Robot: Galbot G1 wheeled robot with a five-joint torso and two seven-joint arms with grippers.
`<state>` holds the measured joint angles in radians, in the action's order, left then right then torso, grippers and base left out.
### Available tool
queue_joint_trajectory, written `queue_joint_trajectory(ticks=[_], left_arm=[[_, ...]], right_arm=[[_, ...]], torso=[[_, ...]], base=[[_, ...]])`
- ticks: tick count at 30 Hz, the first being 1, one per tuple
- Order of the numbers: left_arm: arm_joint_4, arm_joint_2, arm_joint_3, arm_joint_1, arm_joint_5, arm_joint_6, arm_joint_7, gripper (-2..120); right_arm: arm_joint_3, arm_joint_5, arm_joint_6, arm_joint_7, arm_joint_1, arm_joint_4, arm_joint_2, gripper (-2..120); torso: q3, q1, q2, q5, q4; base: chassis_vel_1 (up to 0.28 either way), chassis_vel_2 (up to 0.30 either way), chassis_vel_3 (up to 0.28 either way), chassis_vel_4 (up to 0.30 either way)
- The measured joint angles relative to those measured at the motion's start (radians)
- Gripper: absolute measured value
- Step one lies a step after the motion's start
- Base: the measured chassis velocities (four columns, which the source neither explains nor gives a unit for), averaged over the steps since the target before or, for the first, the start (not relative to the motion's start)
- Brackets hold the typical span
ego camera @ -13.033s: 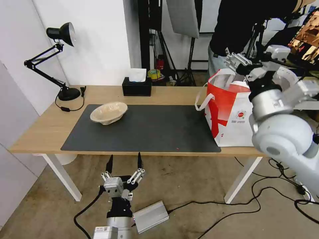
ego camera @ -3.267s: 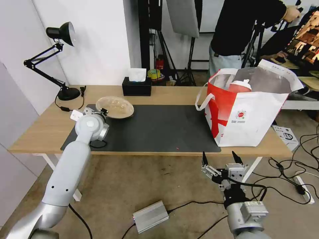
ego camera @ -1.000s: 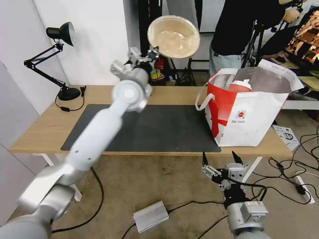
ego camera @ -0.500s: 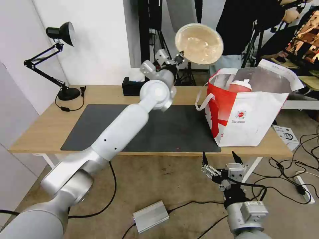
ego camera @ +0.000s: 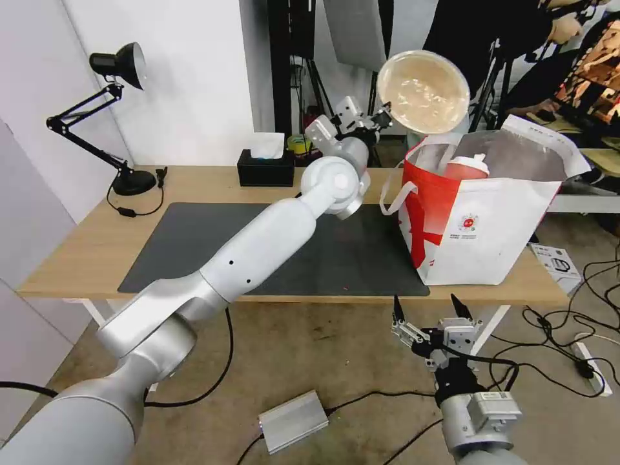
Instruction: Pick up the trash from the table and place it into the takeout bag.
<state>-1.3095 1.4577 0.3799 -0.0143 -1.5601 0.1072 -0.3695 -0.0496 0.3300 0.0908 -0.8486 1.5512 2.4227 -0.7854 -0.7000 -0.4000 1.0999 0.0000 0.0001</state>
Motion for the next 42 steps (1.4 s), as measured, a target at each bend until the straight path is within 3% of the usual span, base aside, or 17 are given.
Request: queue_joint_trajectory(ticks=[6, 11, 21, 42], left_arm=[[0.004, 0.012, 0.038, 0.014, 0.012, 0.0, 0.027, 0], [0.035, 0.037, 0.089, 0.038, 0.094, -0.004, 0.046, 0], [0.061, -0.006, 0.198, 0.074, 0.282, -0.02, 0.074, 0], [0.076, -0.044, 0.27, 0.097, 0.426, -0.02, 0.08, 0]], right_arm=[[0.0, 0.0, 0.0, 0.0, 0.0, 0.0, 0.0, 100], [0.0, 0.0, 0.0, 0.0, 0.0, 0.0, 0.0, 100], [0.0, 0.0, 0.0, 0.0, 0.0, 0.0, 0.0, 100], [0.0, 0.0, 0.0, 0.0, 0.0, 0.0, 0.0, 100]], torso=[[0.0, 0.0, 0.0, 0.0, -0.0001], [0.0, 0.0, 0.0, 0.0001, -0.0003], [0.0, 0.0, 0.0, -0.0001, 0.0001], [0.0, 0.0, 0.0, -0.0001, -0.0002]], base=[[0.0, 0.0, 0.0, 0.0], [0.0, 0.0, 0.0, 0.0], [0.0, 0.0, 0.0, 0.0], [0.0, 0.0, 0.0, 0.0]])
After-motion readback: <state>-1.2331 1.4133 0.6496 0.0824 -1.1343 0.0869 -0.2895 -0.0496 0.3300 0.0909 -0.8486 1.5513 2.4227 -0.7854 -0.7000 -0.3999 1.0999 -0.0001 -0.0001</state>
